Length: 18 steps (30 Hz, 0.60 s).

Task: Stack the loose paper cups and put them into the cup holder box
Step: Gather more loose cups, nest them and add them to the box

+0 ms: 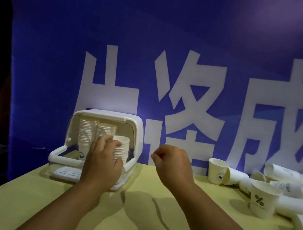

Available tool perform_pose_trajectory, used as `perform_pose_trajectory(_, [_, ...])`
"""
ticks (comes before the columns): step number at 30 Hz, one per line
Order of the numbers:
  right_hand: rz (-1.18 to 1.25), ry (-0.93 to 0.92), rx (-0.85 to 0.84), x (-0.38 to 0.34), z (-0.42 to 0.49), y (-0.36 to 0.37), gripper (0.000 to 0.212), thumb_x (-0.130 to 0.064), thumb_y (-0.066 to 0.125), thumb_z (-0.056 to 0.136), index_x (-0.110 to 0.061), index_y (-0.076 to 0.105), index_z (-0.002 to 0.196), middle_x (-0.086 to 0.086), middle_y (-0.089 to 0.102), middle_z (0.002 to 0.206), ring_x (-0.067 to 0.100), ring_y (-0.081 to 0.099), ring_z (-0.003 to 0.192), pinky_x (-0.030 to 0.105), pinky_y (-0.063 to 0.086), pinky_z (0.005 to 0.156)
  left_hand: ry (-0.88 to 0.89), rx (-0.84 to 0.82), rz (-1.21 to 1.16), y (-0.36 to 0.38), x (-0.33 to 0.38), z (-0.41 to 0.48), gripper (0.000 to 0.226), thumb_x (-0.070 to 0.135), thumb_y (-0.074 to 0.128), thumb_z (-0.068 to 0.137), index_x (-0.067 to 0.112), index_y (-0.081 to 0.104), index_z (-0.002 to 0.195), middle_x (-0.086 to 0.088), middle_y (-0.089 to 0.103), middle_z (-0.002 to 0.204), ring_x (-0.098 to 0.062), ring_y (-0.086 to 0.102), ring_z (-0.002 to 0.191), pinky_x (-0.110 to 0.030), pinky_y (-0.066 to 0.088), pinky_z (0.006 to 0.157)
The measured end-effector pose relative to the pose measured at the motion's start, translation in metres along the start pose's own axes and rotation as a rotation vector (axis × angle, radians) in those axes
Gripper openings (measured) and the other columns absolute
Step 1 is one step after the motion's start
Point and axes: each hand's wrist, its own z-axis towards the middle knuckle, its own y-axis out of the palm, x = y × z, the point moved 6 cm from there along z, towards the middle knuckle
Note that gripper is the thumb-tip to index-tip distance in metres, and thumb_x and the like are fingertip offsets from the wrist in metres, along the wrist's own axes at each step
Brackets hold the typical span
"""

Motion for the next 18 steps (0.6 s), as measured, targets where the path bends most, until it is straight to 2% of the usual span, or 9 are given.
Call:
perform_pose_trajectory(2, [-0.061, 0.014, -0.006, 0.021, -0.012, -0.025, 0.011, -0.036, 0.066, 0.092, -0.029, 0.07, 0.099, -0.013, 0.067, 0.087, 0.002, 0.061, 0.077, 0.021, 0.052, 0.075, 0.08, -0.023, -0.028, 0.002, 0.016, -0.006, 0.025, 0.012, 0.072, 0.085, 0.022, 0.063, 0.106, 0.005, 0.054, 0.116, -0.017, 0.051, 0.107, -0.028, 0.046, 0.082])
perform_pose_trajectory(4, [-0.124, 0.055, 0.05, 0.049, -0.027, -0.054, 0.008, -0.035, 0.067, 0.091, -0.029, 0.069, 0.096, -0.013, 0.067, 0.086, 0.0, 0.06, 0.076, 0.019, 0.05, 0.072, 0.115, -0.134, -0.071, 0.01, 0.034, -0.015, 0.02, 0.013, 0.072, 0.087, 0.028, 0.061, 0.095, 0.01, 0.056, 0.101, -0.011, 0.054, 0.091, -0.019, 0.042, 0.072])
perform_pose_trajectory(6, [-0.223, 0.109, 0.157, 0.081, -0.043, -0.085, 0.01, -0.034, 0.07, 0.089, -0.029, 0.07, 0.097, -0.013, 0.067, 0.093, 0.001, 0.056, 0.081, 0.02, 0.048, 0.075, 0.15, -0.273, -0.104, 0.024, 0.057, -0.025, 0.02, 0.016, 0.07, 0.089, 0.033, 0.059, 0.09, 0.014, 0.059, 0.092, -0.007, 0.057, 0.084, -0.016, 0.044, 0.069])
perform_pose_trajectory(8, [-0.314, 0.179, 0.255, 0.111, -0.055, -0.112, 0.017, -0.033, 0.071, 0.088, -0.027, 0.07, 0.103, -0.009, 0.065, 0.103, 0.006, 0.051, 0.09, 0.024, 0.047, 0.079, 0.196, -0.379, -0.1, 0.039, 0.084, -0.036, 0.014, 0.019, 0.067, 0.091, 0.031, 0.061, 0.089, 0.014, 0.062, 0.09, -0.005, 0.057, 0.083, -0.021, 0.052, 0.074])
perform_pose_trajectory(10, [-0.338, 0.265, 0.305, 0.136, -0.063, -0.13, 0.023, -0.031, 0.07, 0.088, -0.026, 0.067, 0.11, -0.007, 0.06, 0.112, 0.01, 0.051, 0.094, 0.025, 0.046, 0.075, 0.225, -0.468, -0.083, 0.054, 0.111, -0.047, 0.007, 0.024, 0.063, 0.093, 0.03, 0.061, 0.091, 0.014, 0.063, 0.093, -0.005, 0.057, 0.084, -0.025, 0.055, 0.08])
perform_pose_trajectory(13, [-0.314, 0.37, 0.276, 0.163, -0.07, -0.133, 0.036, -0.03, 0.069, 0.087, -0.028, 0.058, 0.121, -0.007, 0.05, 0.125, 0.013, 0.057, 0.095, 0.034, 0.055, 0.077, 0.142, -0.582, -0.093, 0.081, 0.143, -0.058, 0.008, 0.027, 0.062, 0.095, 0.032, 0.061, 0.101, 0.017, 0.06, 0.101, -0.005, 0.057, 0.088, -0.019, 0.052, 0.082])
perform_pose_trajectory(16, [-0.312, 0.447, 0.225, 0.183, -0.078, -0.125, 0.044, -0.026, 0.067, 0.089, -0.027, 0.051, 0.129, -0.007, 0.049, 0.126, 0.013, 0.057, 0.097, 0.032, 0.054, 0.08, 0.04, -0.616, -0.16, 0.116, 0.167, -0.058, 0.031, 0.024, 0.063, 0.095, 0.032, 0.059, 0.125, 0.015, 0.056, 0.127, -0.009, 0.06, 0.101, -0.022, 0.051, 0.091])
perform_pose_trajectory(18, [-0.296, 0.463, 0.225, 0.194, -0.079, -0.124, 0.041, -0.022, 0.064, 0.091, -0.025, 0.05, 0.13, -0.006, 0.051, 0.124, 0.012, 0.055, 0.095, 0.029, 0.053, 0.081, 0.047, -0.652, -0.153, 0.146, 0.183, -0.057, 0.049, 0.022, 0.063, 0.096, 0.034, 0.048, 0.142, 0.014, 0.043, 0.146, -0.011, 0.055, 0.119, -0.024, 0.048, 0.098])
